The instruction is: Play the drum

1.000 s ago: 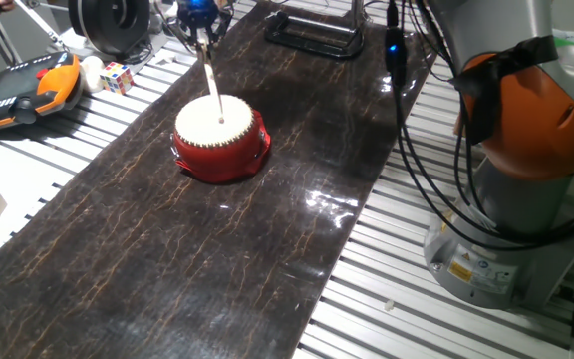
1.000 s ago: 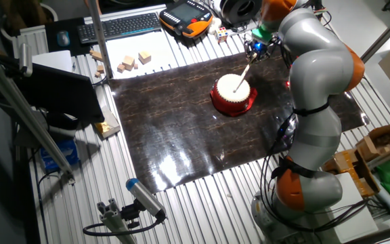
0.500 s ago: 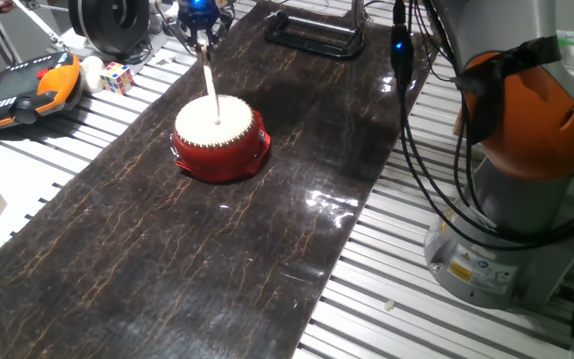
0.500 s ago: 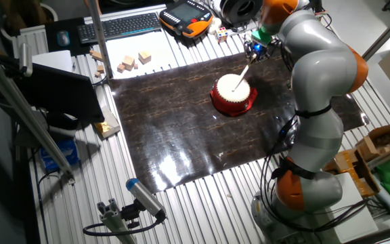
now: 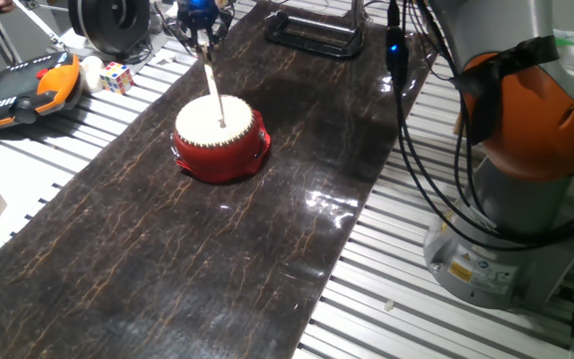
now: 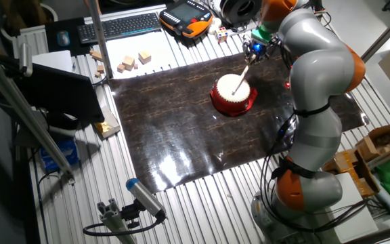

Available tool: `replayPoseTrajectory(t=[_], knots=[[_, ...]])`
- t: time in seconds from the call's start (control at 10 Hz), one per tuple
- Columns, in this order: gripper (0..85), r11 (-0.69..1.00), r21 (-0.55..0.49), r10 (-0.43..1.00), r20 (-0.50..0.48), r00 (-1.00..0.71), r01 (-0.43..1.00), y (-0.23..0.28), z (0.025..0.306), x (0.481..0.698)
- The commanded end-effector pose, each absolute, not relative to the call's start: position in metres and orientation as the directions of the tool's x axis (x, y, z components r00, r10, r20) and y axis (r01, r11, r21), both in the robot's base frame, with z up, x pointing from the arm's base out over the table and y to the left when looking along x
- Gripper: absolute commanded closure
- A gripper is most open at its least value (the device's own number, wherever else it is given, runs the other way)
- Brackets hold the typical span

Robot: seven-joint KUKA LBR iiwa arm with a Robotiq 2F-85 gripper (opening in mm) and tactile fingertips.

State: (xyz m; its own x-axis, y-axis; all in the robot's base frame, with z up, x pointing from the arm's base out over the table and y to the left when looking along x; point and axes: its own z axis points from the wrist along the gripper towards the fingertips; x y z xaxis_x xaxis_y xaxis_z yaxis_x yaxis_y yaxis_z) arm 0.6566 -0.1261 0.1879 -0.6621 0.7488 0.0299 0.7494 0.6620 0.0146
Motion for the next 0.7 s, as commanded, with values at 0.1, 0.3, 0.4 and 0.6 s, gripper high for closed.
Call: replayPoseTrajectory(t=[0.1, 0.3, 0.4, 0.6], knots=[[84.0, 0.759, -0.020, 0.651, 0.047, -0.758, 0.651, -0.127, 0.190, 0.652], [84.0, 0.777, -0.014, 0.629, 0.063, -0.775, 0.629, -0.124, 0.191, 0.649], [84.3, 0.784, -0.008, 0.620, 0.064, -0.782, 0.621, -0.119, 0.189, 0.646], [84.3, 0.789, -0.010, 0.613, 0.077, -0.786, 0.615, -0.115, 0.190, 0.641]])
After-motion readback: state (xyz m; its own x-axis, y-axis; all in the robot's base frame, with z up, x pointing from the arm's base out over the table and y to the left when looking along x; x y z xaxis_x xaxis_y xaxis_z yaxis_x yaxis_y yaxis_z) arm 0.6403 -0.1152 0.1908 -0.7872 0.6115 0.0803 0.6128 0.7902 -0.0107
